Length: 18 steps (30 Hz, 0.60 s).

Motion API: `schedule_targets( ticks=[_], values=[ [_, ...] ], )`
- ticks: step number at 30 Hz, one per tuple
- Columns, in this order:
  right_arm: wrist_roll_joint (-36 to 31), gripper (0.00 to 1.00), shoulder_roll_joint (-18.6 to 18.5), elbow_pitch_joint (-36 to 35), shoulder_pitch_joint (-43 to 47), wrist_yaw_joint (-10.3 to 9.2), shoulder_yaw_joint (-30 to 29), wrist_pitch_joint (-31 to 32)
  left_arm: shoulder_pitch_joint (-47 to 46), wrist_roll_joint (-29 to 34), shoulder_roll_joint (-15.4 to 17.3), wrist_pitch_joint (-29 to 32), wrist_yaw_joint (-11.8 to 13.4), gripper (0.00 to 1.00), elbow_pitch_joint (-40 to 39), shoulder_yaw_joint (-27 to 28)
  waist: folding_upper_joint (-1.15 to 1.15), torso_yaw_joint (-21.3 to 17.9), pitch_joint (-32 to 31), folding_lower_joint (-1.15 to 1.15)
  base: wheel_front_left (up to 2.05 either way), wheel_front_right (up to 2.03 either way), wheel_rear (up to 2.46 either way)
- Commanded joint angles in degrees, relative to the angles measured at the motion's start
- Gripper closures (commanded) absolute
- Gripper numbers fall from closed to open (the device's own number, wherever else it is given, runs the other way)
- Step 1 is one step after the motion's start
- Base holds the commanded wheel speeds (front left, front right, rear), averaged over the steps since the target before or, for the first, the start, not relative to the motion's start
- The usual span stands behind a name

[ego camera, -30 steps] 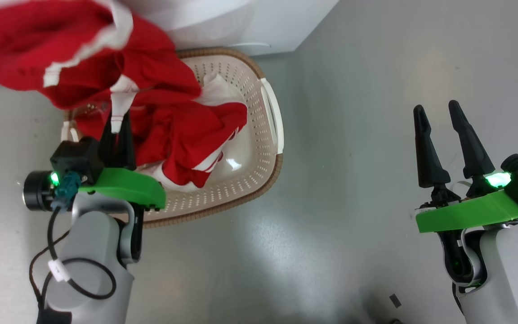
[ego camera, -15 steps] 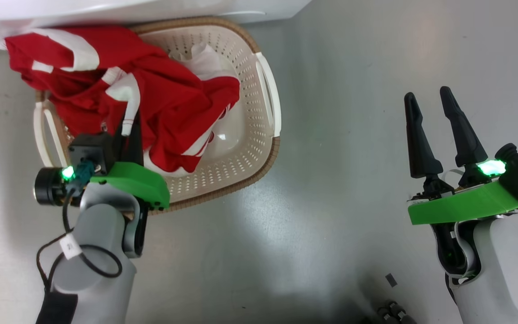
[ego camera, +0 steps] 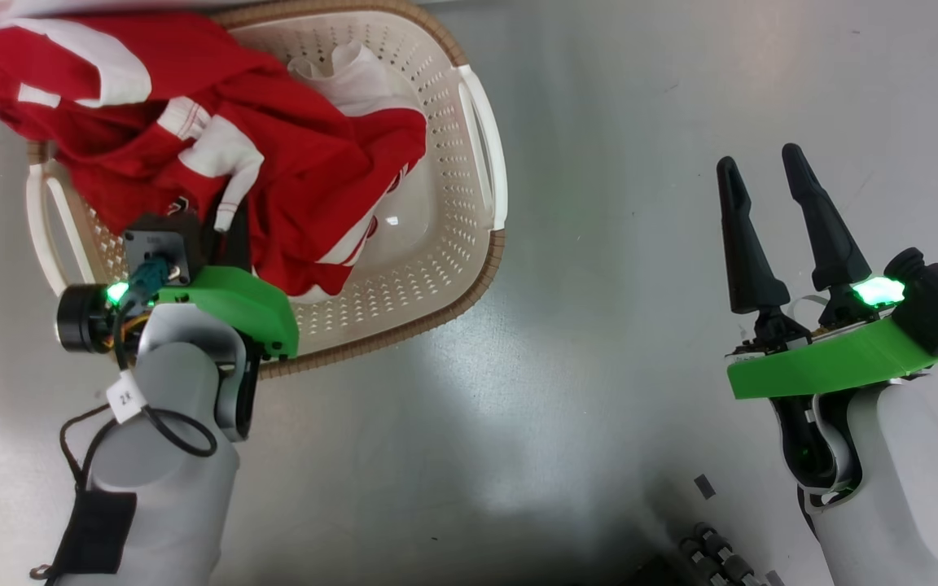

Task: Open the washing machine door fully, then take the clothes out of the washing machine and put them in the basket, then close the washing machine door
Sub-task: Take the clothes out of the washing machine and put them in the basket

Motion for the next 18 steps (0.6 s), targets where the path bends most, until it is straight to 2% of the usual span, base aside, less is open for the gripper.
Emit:
schedule_targets(
  ticks=[1, 3, 4, 5, 7, 8, 9, 18],
  values=[
    [0.88, 0.0, -0.26, -0.97, 1.13, 0.01, 1.0, -0.36, 0.79, 0.15, 1.12, -0.28, -0.35, 0.82, -0.39, 1.2, 0.0, 0.04, -0.2, 0.0, 0.0, 0.0, 0.0],
    [0.88, 0.0, -0.32, -0.86, 1.12, 0.01, 0.97, -0.36, 0.7, 0.03, 1.11, -0.28, -0.42, 0.71, -0.21, 1.34, 0.0, 0.11, -0.46, 0.0, 0.0, 0.0, 0.0],
    [0.87, 0.0, -0.34, -0.79, 1.1, 0.01, 0.96, -0.36, 0.73, -0.03, 1.11, -0.28, -0.45, 0.58, -0.2, 1.46, 0.0, 0.16, -0.7, 0.0, 0.0, 0.0, 0.0],
    [0.87, 0.0, -0.37, -0.73, 1.08, 0.01, 0.96, -0.36, 0.77, -0.06, 1.11, -0.28, -0.47, 0.51, -0.22, 1.56, 0.0, 0.21, -0.87, 0.0, 0.0, 0.0, 0.0],
    [0.86, 0.0, -0.5, -0.59, 1.08, 0.01, 0.9, -0.36, 1.04, -0.26, 1.11, -0.28, -0.61, 0.06, -0.42, 1.6, 0.0, 0.45, -1.49, 0.0, 0.0, 0.0, 0.0],
    [0.86, 0.0, -0.5, -0.59, 1.08, 0.01, 0.9, -0.36, 1.04, -0.26, 1.11, -0.28, -0.61, 0.06, -0.42, 1.6, 0.0, 0.45, -1.49, 0.0, 0.0, 0.0, 0.0],
    [0.84, 0.0, -0.56, -0.51, 1.12, 0.01, 0.86, -0.36, 1.24, -0.42, 1.11, -0.28, -0.66, 0.0, -0.55, 1.59, 0.0, 0.58, -1.84, 0.0, 0.0, 0.0, 0.0],
    [0.37, 0.0, -1.27, -0.06, 2.13, 0.01, 0.5, -0.36, 4.28, -2.56, 1.11, -0.28, -0.86, 0.0, -3.18, 1.67, 0.0, 1.94, -6.95, 0.0, 0.0, 0.0, 0.0]
  ],
)
